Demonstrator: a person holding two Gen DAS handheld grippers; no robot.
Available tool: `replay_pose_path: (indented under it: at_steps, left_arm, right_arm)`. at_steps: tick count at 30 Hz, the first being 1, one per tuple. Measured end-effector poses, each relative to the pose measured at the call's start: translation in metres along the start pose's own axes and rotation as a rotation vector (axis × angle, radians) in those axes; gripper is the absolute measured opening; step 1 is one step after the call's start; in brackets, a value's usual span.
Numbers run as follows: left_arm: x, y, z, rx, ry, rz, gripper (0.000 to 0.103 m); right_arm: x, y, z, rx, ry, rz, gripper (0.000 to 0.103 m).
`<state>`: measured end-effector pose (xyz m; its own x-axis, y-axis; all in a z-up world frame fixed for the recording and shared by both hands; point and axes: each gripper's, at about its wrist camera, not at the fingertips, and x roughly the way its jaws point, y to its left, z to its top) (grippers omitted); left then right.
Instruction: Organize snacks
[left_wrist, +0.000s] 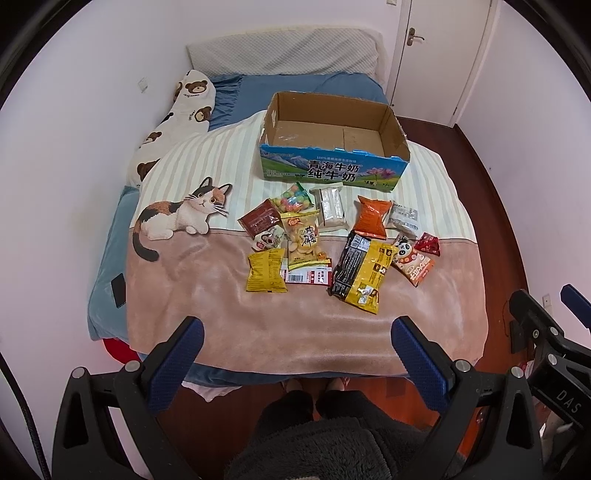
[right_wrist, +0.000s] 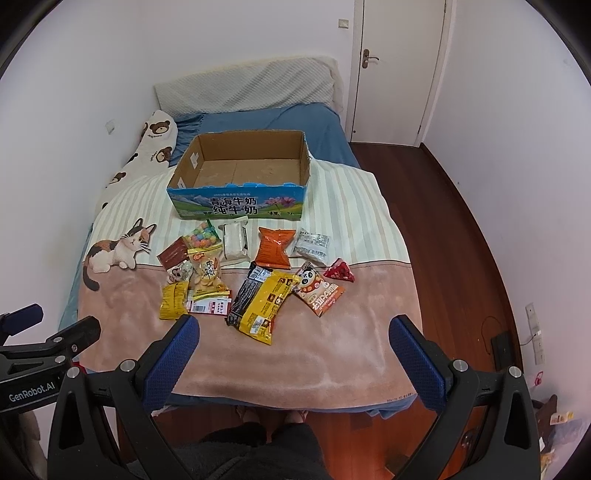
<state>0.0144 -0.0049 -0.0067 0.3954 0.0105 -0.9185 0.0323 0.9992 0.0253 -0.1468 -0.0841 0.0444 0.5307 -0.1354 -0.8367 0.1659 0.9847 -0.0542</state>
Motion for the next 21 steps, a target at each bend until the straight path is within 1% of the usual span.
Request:
replay_pose_path:
  at_steps: [16,21]
  left_arm:
    - [0.0,0.0,0.005,0.003,-0.002,0.002,0.103]
    - [0.003,0.003,0.012,0.001,0.008,-0.003,0.103]
  right_arm:
    - [0.001,-0.001,0.001,0.0,-0.002,-0.005,0.103]
    - [0.003,-0.002,0.001,-0.002,-0.001,-0.007,0.103]
